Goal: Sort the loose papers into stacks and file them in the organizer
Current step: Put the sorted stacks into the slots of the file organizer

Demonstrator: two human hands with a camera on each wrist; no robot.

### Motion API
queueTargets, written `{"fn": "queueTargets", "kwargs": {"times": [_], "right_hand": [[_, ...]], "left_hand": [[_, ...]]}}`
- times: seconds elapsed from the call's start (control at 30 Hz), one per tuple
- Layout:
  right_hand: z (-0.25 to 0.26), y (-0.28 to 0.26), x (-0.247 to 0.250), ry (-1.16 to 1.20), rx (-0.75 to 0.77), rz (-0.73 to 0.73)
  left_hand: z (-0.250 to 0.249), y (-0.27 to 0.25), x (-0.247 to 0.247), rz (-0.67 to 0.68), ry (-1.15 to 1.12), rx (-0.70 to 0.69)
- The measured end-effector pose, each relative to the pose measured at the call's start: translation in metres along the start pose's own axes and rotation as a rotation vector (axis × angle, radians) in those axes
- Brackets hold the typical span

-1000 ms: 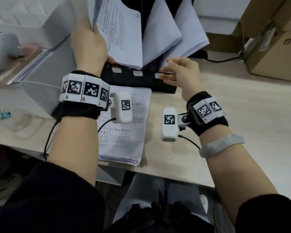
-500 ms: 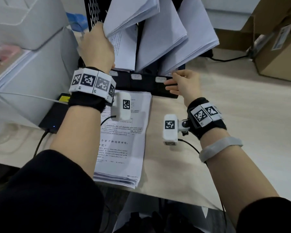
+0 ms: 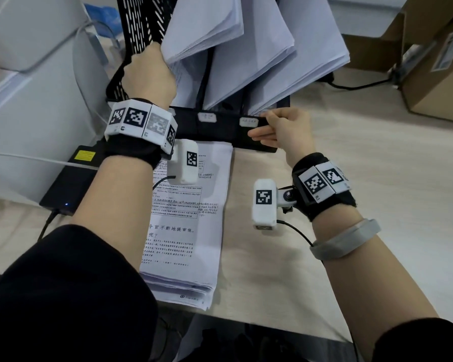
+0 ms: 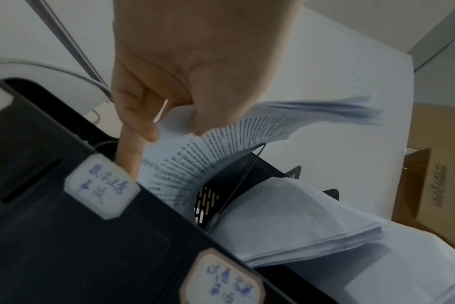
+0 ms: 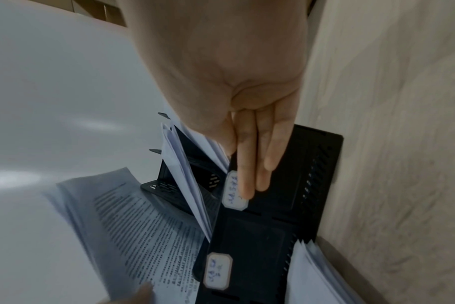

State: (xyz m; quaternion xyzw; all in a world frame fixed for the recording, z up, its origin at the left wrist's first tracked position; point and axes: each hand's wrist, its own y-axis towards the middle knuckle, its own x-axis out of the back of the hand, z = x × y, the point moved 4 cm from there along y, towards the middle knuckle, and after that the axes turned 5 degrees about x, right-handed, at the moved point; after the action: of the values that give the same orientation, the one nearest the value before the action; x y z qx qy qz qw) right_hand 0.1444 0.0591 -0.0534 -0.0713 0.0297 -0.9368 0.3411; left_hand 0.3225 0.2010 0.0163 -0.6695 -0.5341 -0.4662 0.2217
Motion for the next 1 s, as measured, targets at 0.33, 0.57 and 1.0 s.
{"fn": "queueTargets", "kwargs": {"times": [0.33, 0.57, 1.0], "right_hand": [[0.000, -0.002, 0.000, -0.012, 0.001, 0.023], [0.001, -0.002, 0.001, -0.026, -0.011, 0.049], [0.000, -0.048, -0.001, 0.113, 0.057, -0.098]], "left_hand": [[0.001, 0.004, 0.002, -0.040, -0.090, 0.005], [-0.001, -0.006, -0.021, 0.199, -0.094, 0.018], [0.021, -0.077, 0.002, 0.287, -0.448, 0.050]]}}
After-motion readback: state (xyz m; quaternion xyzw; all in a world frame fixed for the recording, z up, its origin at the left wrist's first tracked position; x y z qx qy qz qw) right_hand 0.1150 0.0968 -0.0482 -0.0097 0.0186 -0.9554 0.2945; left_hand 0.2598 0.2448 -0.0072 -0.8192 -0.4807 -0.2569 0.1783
